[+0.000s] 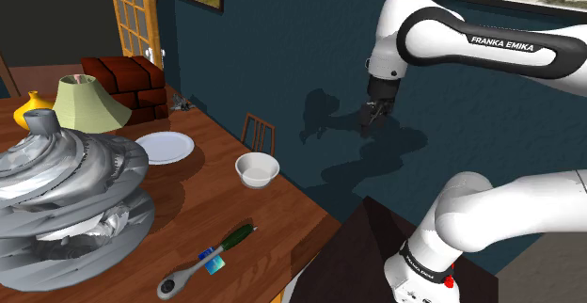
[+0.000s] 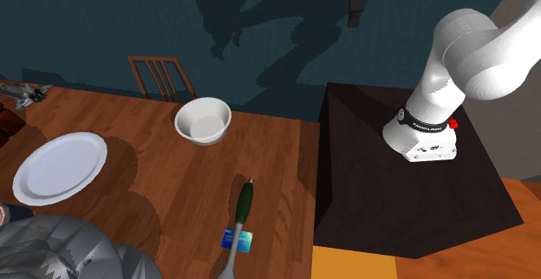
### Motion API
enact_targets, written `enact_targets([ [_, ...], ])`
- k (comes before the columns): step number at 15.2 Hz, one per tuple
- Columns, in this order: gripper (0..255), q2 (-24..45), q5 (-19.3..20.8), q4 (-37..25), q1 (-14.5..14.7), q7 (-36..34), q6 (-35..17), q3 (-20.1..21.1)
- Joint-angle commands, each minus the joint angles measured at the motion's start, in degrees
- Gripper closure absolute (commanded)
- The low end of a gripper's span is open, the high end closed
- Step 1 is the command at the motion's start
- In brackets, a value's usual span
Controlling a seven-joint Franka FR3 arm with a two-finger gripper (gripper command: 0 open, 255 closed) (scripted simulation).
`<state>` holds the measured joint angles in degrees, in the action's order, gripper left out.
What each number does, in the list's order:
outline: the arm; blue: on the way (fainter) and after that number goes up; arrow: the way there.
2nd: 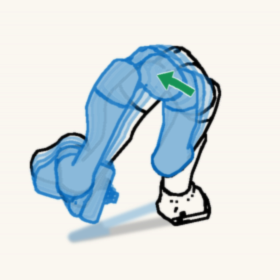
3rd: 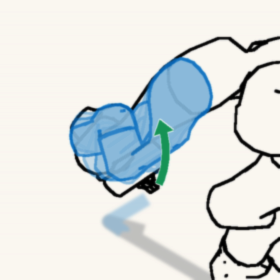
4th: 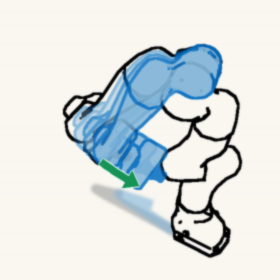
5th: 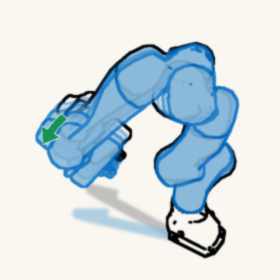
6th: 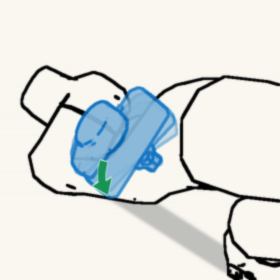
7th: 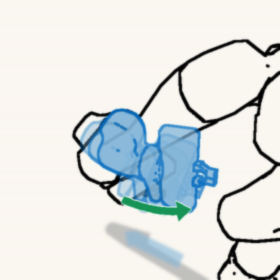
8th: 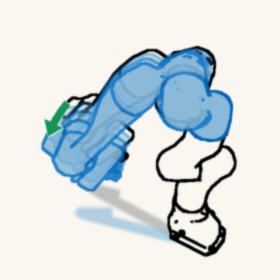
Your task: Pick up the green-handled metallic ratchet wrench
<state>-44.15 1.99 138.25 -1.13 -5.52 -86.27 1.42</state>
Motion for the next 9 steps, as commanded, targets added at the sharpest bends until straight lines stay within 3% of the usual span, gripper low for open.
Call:
enact_targets([
  [1, 0, 0.0, 0.0, 0.0, 0.0, 0.0, 0.0, 0.0],
  [9, 0, -3.9, -9.8, 11.4, 0.4, -20.1, -9.2, 11.0],
])
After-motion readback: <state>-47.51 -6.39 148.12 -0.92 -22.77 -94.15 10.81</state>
